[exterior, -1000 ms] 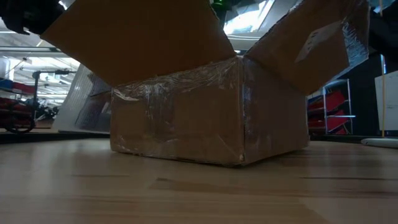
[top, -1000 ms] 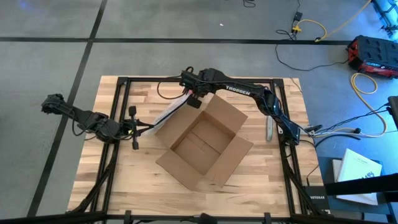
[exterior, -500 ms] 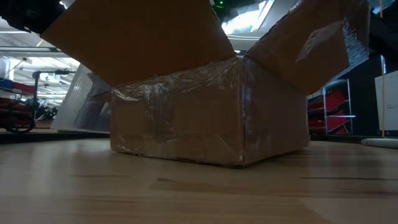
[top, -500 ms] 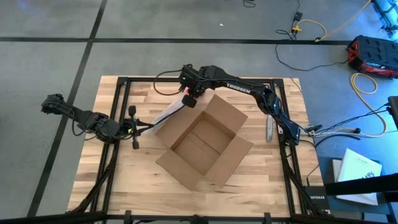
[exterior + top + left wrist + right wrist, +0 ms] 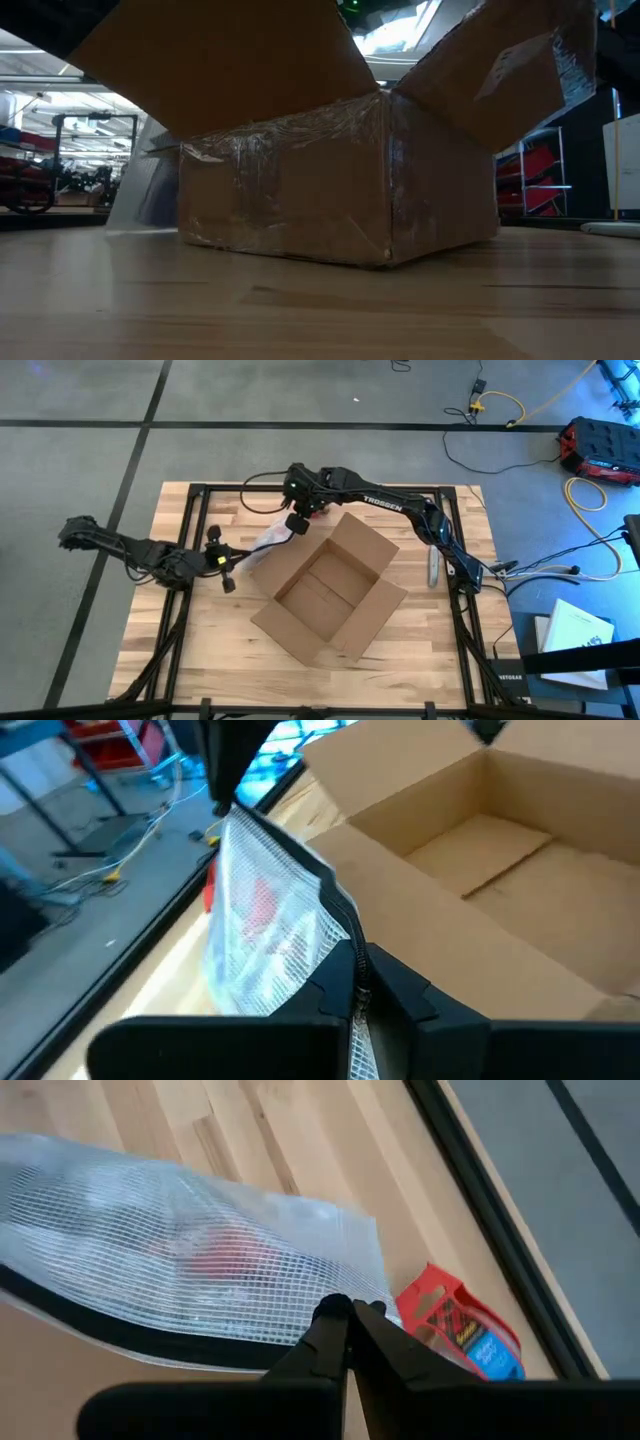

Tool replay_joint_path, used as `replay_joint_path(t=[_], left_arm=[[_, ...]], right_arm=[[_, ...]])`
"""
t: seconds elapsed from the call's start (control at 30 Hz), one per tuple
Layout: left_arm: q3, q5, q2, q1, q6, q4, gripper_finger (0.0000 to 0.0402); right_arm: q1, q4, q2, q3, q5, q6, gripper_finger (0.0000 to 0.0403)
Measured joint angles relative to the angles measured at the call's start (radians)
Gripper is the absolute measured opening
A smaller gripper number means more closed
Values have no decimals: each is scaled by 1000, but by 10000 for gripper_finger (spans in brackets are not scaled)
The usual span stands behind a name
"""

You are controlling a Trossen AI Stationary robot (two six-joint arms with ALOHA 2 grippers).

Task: Unpack boxes
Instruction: Move the transparent zip bag to the top left of the table

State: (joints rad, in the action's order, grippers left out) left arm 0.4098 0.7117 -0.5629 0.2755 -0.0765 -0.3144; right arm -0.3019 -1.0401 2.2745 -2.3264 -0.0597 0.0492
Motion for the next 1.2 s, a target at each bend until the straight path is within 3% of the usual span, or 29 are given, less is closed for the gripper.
replay_joint_path(t=[0.3, 0.8, 1.2], left_arm=[[0, 82, 5, -80, 46, 10, 0], [0, 97, -116, -224, -170, 22, 0], [0, 142, -129, -329, -220, 19, 0]], right_arm=[[-21, 26, -6, 0, 37, -53, 0], [-33, 112, -3, 0, 207, -113, 0], [-32, 130, 0, -1, 212, -129, 0]])
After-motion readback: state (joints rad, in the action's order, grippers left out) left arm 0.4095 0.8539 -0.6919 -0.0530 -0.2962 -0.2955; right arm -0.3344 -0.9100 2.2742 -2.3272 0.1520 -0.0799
